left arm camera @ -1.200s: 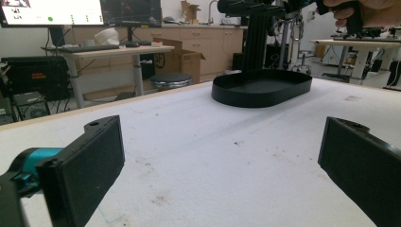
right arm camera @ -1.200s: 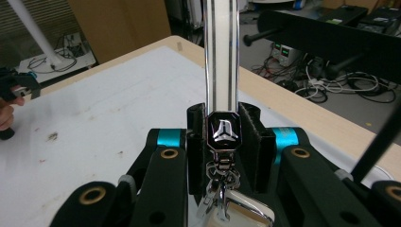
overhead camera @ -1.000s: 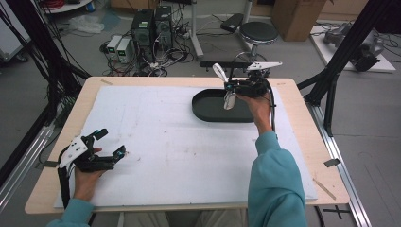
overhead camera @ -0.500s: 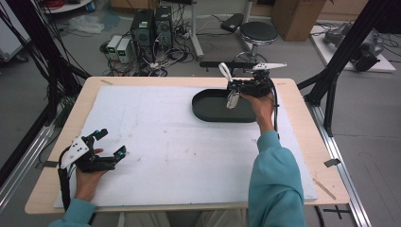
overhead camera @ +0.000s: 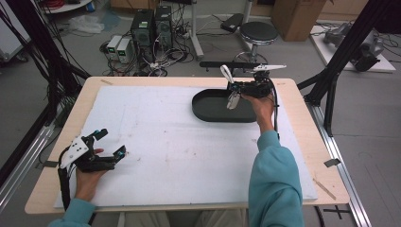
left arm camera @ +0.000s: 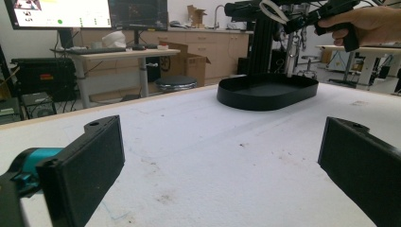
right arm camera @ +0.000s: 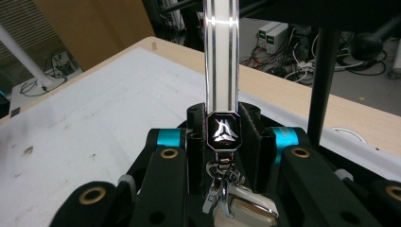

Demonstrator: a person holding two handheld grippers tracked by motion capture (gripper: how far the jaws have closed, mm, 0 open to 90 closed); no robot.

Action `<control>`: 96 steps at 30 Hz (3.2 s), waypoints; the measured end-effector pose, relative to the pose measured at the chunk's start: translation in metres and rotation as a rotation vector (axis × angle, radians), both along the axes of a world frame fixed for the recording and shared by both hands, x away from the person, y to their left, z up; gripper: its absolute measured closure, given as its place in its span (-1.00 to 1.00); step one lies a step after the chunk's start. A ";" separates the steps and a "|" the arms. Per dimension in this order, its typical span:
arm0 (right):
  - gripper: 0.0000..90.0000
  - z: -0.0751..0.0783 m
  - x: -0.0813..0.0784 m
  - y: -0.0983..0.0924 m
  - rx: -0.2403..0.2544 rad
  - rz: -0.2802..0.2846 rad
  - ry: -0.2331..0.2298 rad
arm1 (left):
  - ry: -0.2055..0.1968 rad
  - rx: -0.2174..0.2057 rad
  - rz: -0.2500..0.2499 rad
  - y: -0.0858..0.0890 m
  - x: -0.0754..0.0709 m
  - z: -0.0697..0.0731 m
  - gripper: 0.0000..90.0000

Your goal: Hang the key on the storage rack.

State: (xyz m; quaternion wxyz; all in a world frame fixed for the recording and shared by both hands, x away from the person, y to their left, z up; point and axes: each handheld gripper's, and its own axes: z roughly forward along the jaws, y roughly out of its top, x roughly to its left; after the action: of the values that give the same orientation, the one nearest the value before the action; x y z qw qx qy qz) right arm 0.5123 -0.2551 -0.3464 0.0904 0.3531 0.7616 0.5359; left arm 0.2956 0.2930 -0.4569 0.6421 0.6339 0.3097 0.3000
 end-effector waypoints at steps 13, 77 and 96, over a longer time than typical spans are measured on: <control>0.65 -0.009 0.006 -0.004 0.025 -0.028 0.016 | -0.003 0.000 -0.003 0.000 0.000 0.000 -0.96; 0.45 -0.022 0.006 0.026 -0.147 -0.194 -0.040 | -0.015 -0.007 -0.003 0.001 -0.001 -0.001 -0.96; -0.98 0.005 -0.070 0.016 0.053 -0.081 -0.213 | -0.018 -0.004 0.004 0.001 -0.001 -0.001 -0.96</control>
State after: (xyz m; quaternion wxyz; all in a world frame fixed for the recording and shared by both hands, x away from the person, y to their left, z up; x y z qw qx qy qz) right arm 0.4428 -0.2394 -0.3415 0.1830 0.3269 0.7183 0.5863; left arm 0.2942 0.2935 -0.4575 0.6455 0.6292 0.3058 0.3064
